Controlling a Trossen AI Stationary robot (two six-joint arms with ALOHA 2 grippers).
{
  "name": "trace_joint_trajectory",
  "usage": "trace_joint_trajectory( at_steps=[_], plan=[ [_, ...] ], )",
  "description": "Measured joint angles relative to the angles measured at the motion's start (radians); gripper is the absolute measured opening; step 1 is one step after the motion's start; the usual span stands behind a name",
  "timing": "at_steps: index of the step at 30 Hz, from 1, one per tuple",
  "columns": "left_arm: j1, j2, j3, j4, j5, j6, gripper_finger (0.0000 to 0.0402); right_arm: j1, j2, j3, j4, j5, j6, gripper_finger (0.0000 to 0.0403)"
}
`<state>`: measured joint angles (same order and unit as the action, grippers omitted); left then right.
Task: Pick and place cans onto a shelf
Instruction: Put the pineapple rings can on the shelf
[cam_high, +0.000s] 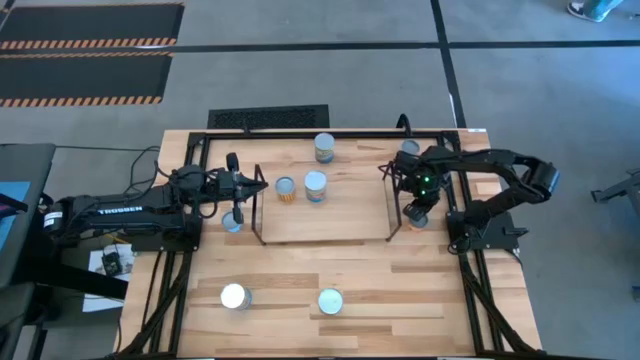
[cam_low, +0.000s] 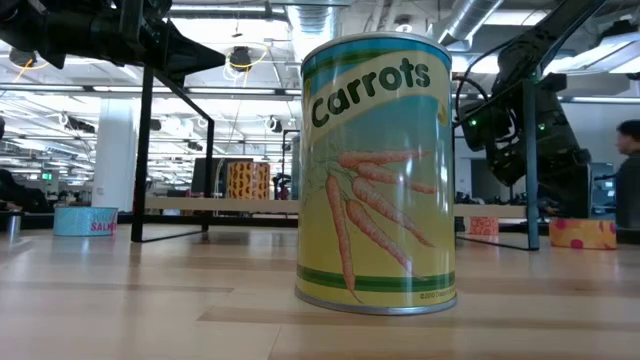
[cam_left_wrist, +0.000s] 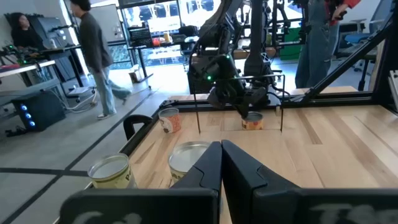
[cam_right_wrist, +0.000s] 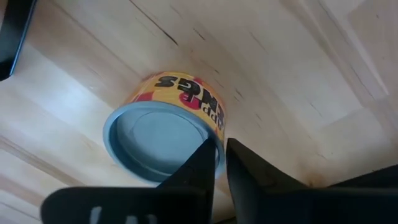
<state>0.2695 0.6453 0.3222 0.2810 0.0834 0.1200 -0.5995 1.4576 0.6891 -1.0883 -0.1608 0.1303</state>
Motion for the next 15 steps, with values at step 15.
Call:
trace_joint_trajectory(
  at_steps=[15],
  plan=[
    [0.000, 0.000, 0.000, 0.003, 0.000, 0.000, 0.0000, -0.047, -0.110, -0.008, -0.080, 0.006, 0.040, 0.0016]
  ],
)
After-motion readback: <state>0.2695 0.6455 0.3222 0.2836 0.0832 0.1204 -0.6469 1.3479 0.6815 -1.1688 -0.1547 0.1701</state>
